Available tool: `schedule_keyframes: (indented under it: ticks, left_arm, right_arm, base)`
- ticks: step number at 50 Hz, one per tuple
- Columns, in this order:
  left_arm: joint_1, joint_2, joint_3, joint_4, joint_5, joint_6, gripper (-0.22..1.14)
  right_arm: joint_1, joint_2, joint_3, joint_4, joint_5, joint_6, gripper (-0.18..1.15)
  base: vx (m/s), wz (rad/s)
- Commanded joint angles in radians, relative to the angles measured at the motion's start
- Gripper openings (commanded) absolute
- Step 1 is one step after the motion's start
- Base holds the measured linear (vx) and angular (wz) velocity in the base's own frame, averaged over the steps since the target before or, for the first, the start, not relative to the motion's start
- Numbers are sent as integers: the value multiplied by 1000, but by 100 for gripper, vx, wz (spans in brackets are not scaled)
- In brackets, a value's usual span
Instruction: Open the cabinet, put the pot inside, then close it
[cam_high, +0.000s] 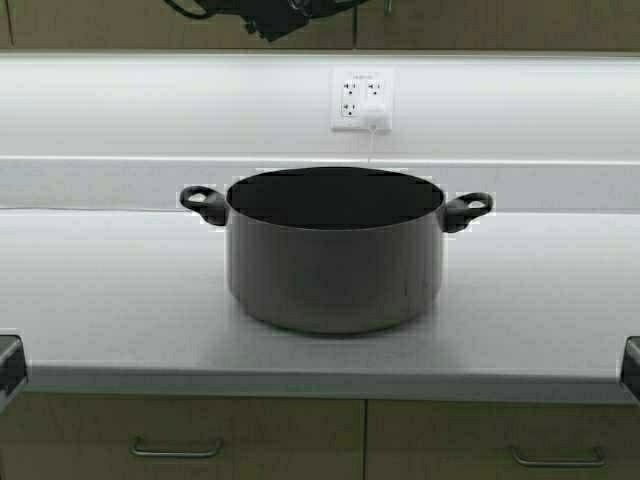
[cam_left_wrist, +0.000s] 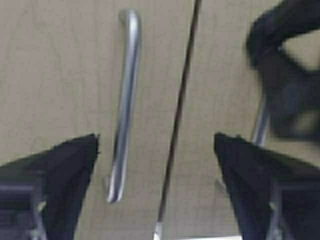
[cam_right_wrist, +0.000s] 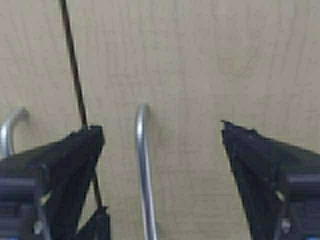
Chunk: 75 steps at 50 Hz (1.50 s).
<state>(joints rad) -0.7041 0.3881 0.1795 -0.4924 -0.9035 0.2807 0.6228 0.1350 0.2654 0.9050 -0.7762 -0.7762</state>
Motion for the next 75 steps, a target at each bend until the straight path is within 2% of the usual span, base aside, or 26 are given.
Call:
schedule_keyframes:
  ticks: [1, 14, 19, 22, 25, 26, 27, 30, 31, 32, 33, 35, 37, 40, 43, 52, 68, 75]
  left_arm:
    - [2, 8, -49, -2, -8, 2, 101]
    - [26, 38, -81, -2, -8, 0, 99]
    - [32, 51, -97, 2, -2, 9, 89]
    - [38, 58, -109, 0, 8, 9, 75]
    - [43, 60, -117, 0, 29, 6, 49]
    - [43, 61, -118, 2, 40, 6, 38]
    - [43, 60, -120, 2, 51, 3, 25]
    - [44, 54, -121, 2, 80, -3, -7]
    - [44, 52, -123, 0, 84, -6, -14]
    - [44, 51, -124, 2, 91, -6, -17]
    - [44, 48, -123, 3, 100, -5, -16]
    - [43, 38, -117, 5, 112, -5, -10]
    - [43, 26, -104, 6, 124, -3, 0]
    - [44, 0, -77, 12, 147, -2, 11]
    - [44, -37, -40, 18, 181, 0, 9]
    - [41, -198, 126, 25, 301, 2, 4]
    - [26, -442, 394, 25, 327, 2, 4]
    - [25, -512, 479, 25, 330, 0, 4]
  right_arm:
    - [-17, 23, -57, -5, 9, 3, 102]
    - [-43, 66, -114, -5, 52, 6, 102]
    - [-48, 74, -132, -5, 60, 9, 100]
    - [-49, 81, -144, -6, 72, 9, 93]
    - [-51, 84, -155, -6, 92, 9, 76]
    - [-49, 84, -156, -5, 100, 9, 65]
    - [-51, 84, -158, -6, 103, 8, 60]
    - [-51, 81, -155, -5, 114, 8, 30]
    - [-51, 78, -152, -5, 117, 8, 13]
    - [-51, 77, -152, -5, 118, 8, 8]
    - [-49, 74, -149, -3, 123, 9, -4]
    - [-49, 67, -144, 0, 132, 9, -11]
    - [-49, 55, -132, 3, 150, 9, -7]
    - [-49, 29, -100, 6, 186, 9, 5]
    - [-49, -9, -57, 6, 227, 9, 12]
    - [-31, -150, 95, 3, 327, 9, 7]
    - [-2, -390, 310, -17, 483, -2, 7]
    - [-2, -468, 383, -69, 515, -6, 7]
  base:
    - [1, 1]
    - [1, 0]
    - [0, 0]
    - [0, 0]
    - [0, 0]
    - [-1, 0]
    - [-1, 0]
    - [-1, 1]
    - [-1, 3]
    - [-2, 4]
    - [-2, 4]
    - [-2, 3]
    - [-2, 1]
    - [-2, 1]
    - [-3, 3]
    - [0, -1]
    - [1, -1]
    - [-4, -2]
